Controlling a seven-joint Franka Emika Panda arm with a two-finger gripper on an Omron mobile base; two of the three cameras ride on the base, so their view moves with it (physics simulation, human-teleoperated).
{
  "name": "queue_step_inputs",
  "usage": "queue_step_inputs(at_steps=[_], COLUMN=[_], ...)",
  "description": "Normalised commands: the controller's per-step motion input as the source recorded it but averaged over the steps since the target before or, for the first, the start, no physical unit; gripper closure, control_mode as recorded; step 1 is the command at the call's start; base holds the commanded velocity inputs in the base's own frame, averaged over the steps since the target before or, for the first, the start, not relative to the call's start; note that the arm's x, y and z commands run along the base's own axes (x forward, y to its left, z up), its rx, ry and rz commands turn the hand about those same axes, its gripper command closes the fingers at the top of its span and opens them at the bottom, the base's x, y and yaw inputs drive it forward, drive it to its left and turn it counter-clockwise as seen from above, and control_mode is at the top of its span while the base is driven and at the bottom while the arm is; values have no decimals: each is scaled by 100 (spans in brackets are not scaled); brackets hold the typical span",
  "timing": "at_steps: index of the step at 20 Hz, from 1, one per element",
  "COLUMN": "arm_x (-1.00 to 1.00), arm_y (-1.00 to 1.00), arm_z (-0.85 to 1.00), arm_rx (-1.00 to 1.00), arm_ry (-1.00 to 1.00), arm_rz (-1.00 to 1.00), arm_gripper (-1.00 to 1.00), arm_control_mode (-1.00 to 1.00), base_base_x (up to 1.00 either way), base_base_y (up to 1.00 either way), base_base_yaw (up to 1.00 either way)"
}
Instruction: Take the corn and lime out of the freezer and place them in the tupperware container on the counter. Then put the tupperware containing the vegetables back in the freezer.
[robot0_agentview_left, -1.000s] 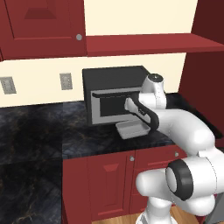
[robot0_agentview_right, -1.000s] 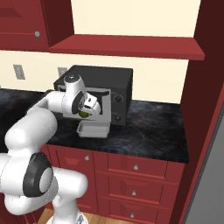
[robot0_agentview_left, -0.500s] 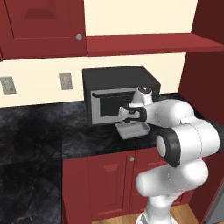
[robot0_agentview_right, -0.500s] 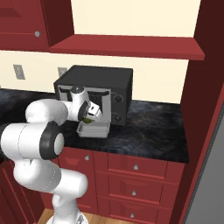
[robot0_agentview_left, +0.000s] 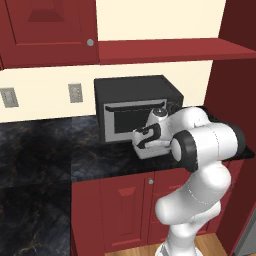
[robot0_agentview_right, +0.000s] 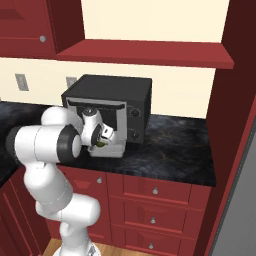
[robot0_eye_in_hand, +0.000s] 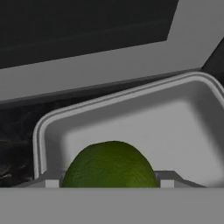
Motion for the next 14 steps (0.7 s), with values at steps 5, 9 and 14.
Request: queue_step_inputs(at_steps=[5,9,14], arm_x=[8,31,1], arm_y=[1,14,0], arm_z=[-32,-11,13], arm_rx=[0,0,0], arm_ry=[0,0,-2], arm_rz=[3,1,0], arm_gripper=[100,-100,-100], arm_control_mode=[-100,-100,-100], base_base_x=[0,0,0], base_base_y=[0,0,0], base_base_yaw=[0,0,0])
